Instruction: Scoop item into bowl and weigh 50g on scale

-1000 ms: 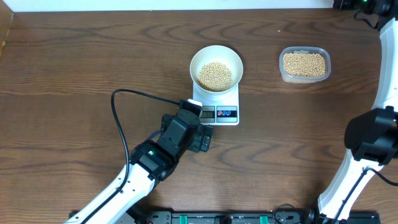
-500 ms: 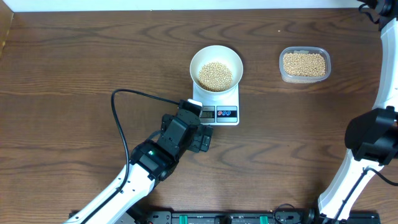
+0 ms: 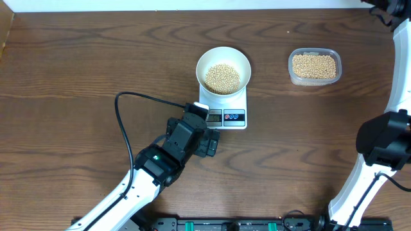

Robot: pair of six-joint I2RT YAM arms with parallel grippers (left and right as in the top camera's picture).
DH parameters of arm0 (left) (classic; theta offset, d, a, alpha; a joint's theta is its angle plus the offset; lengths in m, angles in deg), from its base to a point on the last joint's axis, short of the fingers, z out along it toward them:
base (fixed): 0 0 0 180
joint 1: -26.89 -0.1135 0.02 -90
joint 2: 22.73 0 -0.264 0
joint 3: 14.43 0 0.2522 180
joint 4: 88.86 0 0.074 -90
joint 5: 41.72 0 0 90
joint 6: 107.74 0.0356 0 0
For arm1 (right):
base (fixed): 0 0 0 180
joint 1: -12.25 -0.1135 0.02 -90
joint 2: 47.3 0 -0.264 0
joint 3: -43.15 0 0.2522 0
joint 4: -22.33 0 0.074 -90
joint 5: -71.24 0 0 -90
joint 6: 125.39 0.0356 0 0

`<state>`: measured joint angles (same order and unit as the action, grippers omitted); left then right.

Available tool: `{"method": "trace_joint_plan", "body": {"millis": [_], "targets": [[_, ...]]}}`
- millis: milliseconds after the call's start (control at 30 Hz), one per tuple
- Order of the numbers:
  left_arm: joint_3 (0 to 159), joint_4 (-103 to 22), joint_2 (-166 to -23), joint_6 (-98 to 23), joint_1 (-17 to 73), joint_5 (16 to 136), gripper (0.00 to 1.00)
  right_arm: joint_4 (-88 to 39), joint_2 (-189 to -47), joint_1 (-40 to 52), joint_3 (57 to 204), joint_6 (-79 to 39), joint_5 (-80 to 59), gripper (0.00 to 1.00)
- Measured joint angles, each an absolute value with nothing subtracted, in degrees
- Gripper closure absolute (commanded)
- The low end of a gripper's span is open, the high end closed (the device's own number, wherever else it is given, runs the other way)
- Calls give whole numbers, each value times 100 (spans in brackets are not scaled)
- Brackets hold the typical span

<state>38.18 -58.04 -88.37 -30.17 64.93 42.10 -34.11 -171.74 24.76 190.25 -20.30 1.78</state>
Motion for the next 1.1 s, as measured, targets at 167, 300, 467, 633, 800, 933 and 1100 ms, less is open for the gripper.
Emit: {"method": "trace_joint_plan", "body": {"millis": [167,300,467,633,800,933,1100], "targets": [[3818,-5804,-8837,-3017,6493,4210,4,-3529,-17174,2476,19025,-2030,178,99],[3818,-5804,-8837,-3017,6493,4210,4,-3634,-17174,2476,19025,-2043,239,99],[3818,-5804,-8837,-3017,6493,4210,4,-4064,-17174,2476,19025,-2119,486,99],[3818,-5804,-8837,-3017,6493,4210,4,-4755,-17174,2479,19027,-2336,766,99],[3818,-5804,-8837,-3017,6493,4210,4,-5686,-17139,2479,19029,-2650,869,99],[3818,-5804,-8837,-3017,6493,4210,4,-6208,-16991,2479,19029,-2825,786,99],[3818,-5804,-8837,-3017,6493,4210,4,-7006,-16678,2476,19042,-2924,298,99]]}}
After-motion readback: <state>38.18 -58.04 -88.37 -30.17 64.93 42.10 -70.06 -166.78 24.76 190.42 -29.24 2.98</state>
